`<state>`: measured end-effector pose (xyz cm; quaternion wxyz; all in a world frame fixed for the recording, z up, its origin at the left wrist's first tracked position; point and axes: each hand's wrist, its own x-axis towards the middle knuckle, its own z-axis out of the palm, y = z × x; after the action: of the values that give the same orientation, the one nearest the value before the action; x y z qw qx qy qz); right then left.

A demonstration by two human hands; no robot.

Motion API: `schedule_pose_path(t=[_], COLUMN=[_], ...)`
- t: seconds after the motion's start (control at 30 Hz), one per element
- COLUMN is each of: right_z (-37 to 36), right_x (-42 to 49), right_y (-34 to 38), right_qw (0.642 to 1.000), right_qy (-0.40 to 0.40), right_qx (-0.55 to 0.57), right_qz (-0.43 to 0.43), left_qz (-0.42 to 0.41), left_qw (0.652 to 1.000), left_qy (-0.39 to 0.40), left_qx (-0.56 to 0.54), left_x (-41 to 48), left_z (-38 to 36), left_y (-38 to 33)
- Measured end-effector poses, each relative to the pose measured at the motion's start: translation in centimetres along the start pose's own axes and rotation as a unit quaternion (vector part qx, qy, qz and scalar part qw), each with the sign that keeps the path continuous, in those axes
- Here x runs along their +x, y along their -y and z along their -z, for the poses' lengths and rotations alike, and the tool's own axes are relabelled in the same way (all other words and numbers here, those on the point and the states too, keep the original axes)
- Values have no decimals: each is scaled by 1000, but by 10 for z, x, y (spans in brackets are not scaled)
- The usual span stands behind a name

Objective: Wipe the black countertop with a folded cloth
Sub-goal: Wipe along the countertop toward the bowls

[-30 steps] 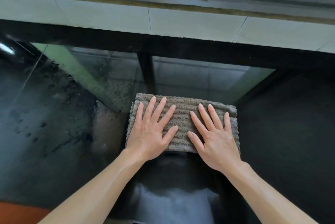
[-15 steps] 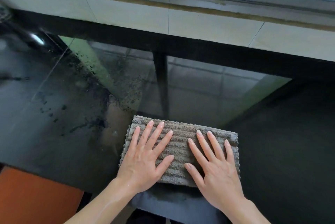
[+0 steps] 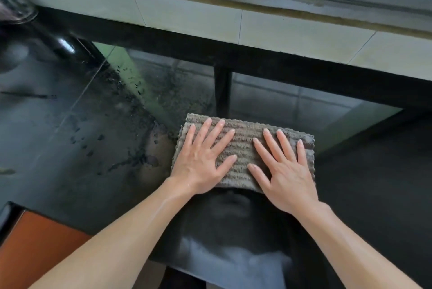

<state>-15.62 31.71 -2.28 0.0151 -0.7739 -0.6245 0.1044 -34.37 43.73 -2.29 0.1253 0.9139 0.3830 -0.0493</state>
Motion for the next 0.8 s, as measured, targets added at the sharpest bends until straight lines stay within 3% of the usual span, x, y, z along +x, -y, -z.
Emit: schedule_pose_path(t=[0.17,0.5,0.8], right_z=[-1,-5,-21], right_x=[28,-1,-60], right_y=[7,56,114], right_qw=[999,992,996], right_qy=[-10,-16,-24], right_qx=[-10,5,15], right_qz=[-49,-124,-87], left_qz=[-30,-81,-101], left_qw=[999,996,995], left_qy=[7,-2,17], left_qx=[12,28,8], left_x=[36,9,-76], left_z=[9,1,1], left_y=[20,35,65])
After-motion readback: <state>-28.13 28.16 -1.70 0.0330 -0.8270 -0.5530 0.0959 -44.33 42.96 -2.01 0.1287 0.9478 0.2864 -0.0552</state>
